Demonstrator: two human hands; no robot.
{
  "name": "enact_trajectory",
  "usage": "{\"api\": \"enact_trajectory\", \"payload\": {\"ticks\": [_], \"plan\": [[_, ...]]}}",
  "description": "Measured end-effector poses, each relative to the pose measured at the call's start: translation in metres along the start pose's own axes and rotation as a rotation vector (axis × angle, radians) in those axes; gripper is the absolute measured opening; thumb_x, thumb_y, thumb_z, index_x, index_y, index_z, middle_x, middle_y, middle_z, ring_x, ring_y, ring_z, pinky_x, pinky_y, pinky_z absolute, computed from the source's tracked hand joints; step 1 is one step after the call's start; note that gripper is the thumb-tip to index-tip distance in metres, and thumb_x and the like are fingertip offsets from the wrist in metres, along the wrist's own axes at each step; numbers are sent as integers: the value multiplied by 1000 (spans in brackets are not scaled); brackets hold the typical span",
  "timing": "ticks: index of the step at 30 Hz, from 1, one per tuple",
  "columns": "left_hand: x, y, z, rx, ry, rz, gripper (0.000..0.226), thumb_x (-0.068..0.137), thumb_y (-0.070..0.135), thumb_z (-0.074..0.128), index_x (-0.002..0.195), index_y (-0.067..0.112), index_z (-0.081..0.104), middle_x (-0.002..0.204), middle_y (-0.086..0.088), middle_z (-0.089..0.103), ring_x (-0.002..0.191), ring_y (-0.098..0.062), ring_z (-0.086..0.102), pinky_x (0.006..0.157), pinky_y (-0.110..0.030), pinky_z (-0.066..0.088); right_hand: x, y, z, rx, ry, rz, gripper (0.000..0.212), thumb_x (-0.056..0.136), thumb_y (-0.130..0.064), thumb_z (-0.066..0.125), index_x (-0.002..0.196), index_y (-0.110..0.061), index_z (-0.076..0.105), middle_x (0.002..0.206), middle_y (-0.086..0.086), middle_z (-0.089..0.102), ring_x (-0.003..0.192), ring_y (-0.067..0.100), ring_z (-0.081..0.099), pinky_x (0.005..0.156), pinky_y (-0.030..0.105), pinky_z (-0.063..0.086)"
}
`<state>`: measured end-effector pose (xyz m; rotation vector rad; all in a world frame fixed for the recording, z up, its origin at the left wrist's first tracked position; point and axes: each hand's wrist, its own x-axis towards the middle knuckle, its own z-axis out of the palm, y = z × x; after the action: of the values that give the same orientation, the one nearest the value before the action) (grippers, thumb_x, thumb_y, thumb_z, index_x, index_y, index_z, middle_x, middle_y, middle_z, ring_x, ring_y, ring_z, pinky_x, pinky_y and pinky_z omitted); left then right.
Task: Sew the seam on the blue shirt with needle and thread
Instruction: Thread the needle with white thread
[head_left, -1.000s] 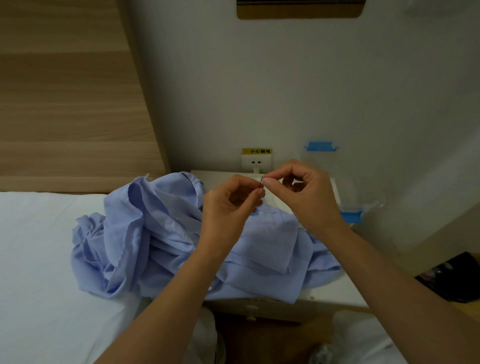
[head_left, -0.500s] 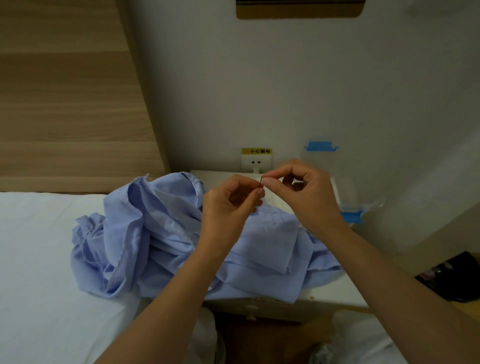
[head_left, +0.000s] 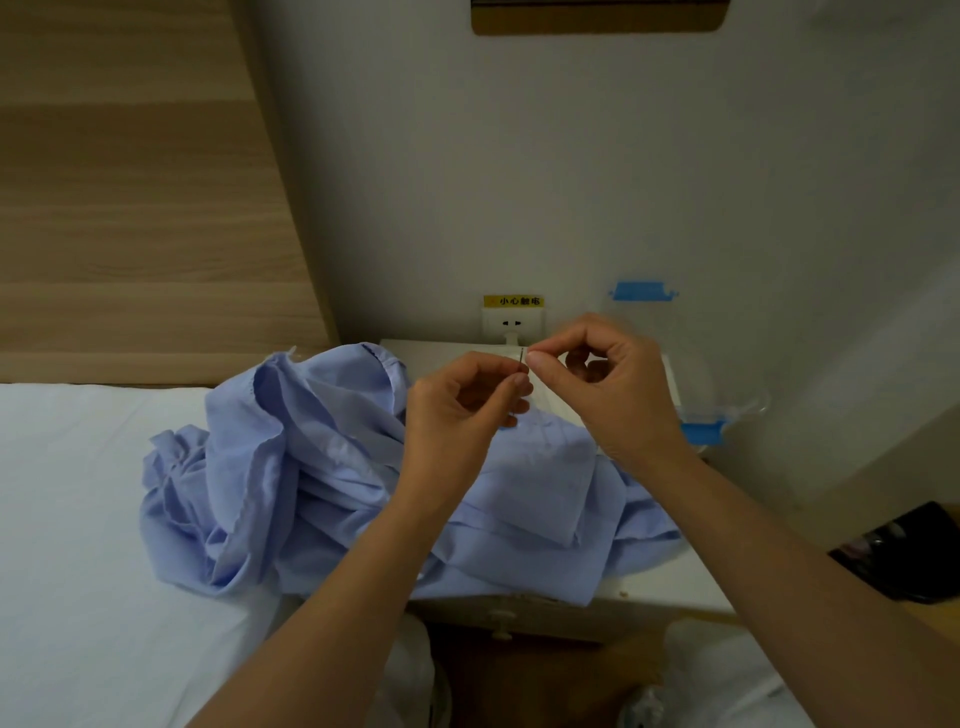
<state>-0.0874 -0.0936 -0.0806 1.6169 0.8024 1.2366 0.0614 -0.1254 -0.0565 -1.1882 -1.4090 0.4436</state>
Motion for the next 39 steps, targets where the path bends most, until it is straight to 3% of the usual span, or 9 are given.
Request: {"api": "enact_trajectory", "payload": {"ticks": [16, 39], "plan": [[0, 2, 0, -1, 15, -11, 8, 88, 2, 64, 95, 5, 67, 80, -5, 71, 68, -12, 70, 62, -24, 57, -2, 6, 5, -213, 97, -175, 13, 81, -14, 71, 71, -12, 63, 69, -7, 55, 57, 5, 45, 56, 14, 37], [-1, 2, 0, 12, 4, -5, 8, 88, 4, 64, 95, 5, 67, 79, -2, 71, 70, -14, 70, 64, -25, 58, -1, 11, 8, -310, 126, -241, 18, 81, -18, 68, 68, -8, 62, 66, -2, 57, 55, 11, 47, 52, 21, 41]]}}
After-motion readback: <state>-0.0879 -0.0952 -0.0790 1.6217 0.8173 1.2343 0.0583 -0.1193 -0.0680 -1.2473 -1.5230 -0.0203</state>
